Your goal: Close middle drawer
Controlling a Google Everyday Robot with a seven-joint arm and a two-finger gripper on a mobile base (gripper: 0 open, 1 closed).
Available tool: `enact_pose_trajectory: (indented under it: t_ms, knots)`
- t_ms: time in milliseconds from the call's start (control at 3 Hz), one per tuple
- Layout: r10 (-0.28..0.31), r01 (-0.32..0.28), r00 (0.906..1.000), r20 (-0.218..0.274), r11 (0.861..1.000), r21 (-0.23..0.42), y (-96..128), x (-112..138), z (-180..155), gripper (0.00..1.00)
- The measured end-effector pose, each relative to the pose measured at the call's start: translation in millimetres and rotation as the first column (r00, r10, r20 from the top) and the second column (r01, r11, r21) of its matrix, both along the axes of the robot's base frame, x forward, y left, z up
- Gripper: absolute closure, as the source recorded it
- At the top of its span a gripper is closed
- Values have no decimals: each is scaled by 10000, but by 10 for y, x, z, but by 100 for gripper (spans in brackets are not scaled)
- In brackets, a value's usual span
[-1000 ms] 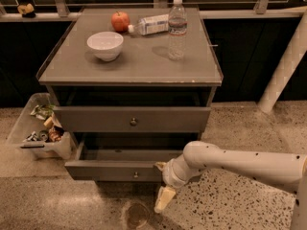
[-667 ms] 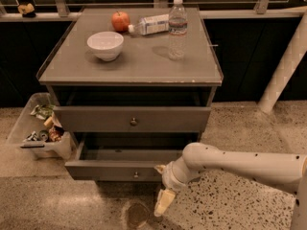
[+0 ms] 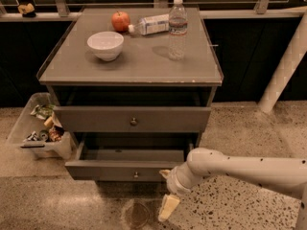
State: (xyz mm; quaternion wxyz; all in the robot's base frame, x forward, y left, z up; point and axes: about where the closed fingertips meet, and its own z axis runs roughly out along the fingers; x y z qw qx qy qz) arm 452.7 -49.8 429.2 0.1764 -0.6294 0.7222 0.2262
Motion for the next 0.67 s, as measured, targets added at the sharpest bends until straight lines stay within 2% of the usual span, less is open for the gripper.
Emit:
enact_pose_trajectory:
  t_ms: [667]
  knots:
    - [-423, 426, 9978, -515, 9991, 45, 51, 236, -233, 0]
